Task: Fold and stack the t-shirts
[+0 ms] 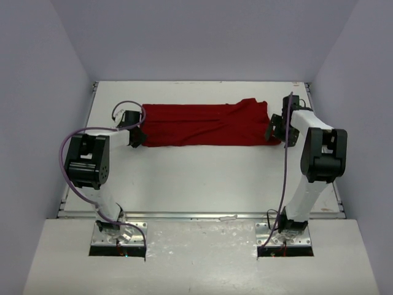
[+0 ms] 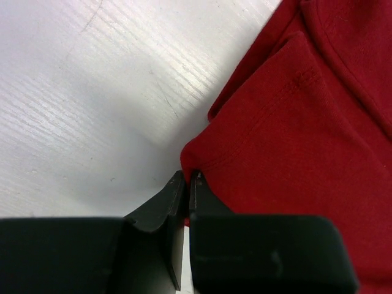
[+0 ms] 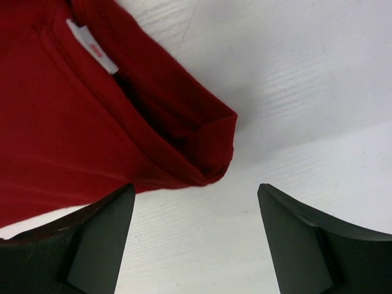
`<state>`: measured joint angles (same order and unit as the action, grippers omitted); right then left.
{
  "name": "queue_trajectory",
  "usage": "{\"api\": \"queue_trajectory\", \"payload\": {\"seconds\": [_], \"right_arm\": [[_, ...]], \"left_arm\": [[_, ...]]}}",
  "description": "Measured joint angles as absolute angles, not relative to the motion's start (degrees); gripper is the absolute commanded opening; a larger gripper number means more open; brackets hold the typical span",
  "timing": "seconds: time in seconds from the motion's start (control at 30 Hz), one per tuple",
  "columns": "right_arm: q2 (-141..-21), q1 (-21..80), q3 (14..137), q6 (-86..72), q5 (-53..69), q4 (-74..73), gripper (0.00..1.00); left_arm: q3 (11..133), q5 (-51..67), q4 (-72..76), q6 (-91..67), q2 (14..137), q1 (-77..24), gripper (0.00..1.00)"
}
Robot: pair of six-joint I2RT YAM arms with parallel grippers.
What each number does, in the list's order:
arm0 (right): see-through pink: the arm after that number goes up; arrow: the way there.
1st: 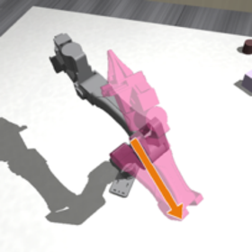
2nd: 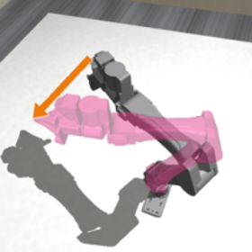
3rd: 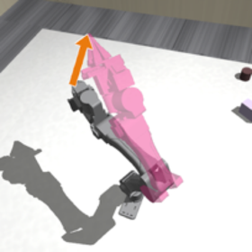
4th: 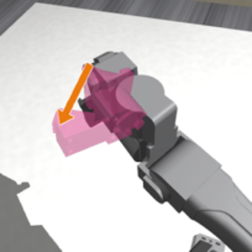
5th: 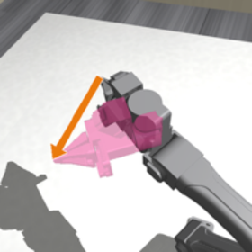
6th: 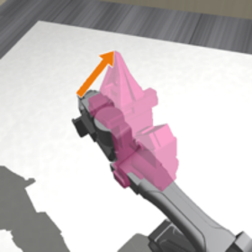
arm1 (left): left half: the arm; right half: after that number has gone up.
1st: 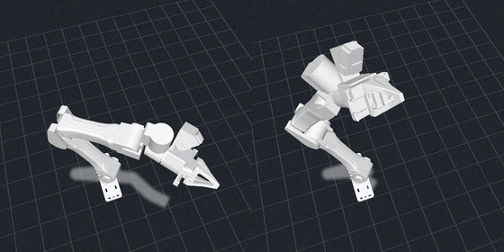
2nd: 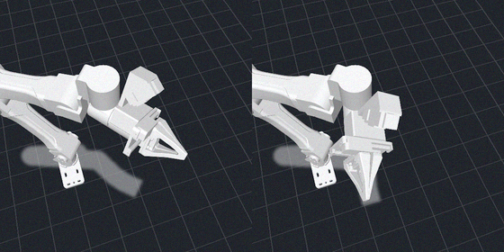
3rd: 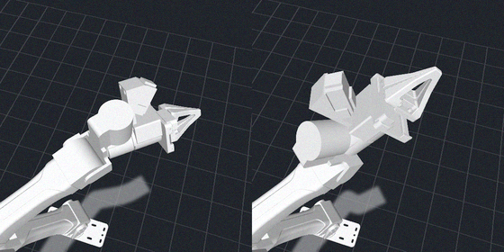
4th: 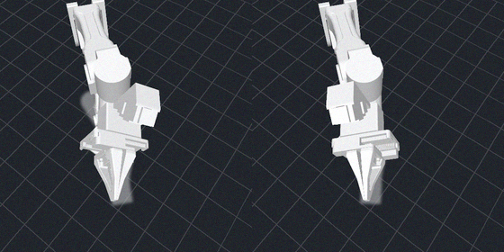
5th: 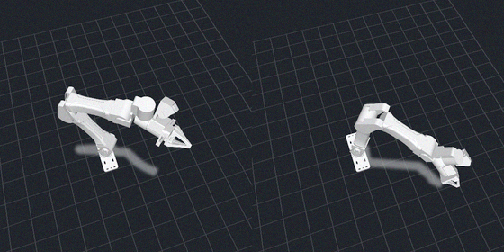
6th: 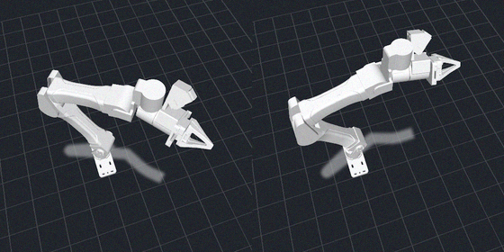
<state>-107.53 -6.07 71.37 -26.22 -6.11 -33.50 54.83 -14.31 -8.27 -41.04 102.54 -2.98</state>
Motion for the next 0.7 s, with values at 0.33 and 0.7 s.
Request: {"api": "queue_trajectory", "payload": {"seconds": [0.33,0.7], "right_arm": [[-116.36,-6.42,77.08,-23.83,-6.55,-30.26,0.38],[-113.25,-6.13,72.01,-26.22,-9.96,-27.14,0.01]], "left_arm": [[54.48,-13.04,-7.22,-40.99,102.54,-2.2,0.0],[53.17,-13.61,-7.84,-43.83,101.3,-0.89,0.0]]}}
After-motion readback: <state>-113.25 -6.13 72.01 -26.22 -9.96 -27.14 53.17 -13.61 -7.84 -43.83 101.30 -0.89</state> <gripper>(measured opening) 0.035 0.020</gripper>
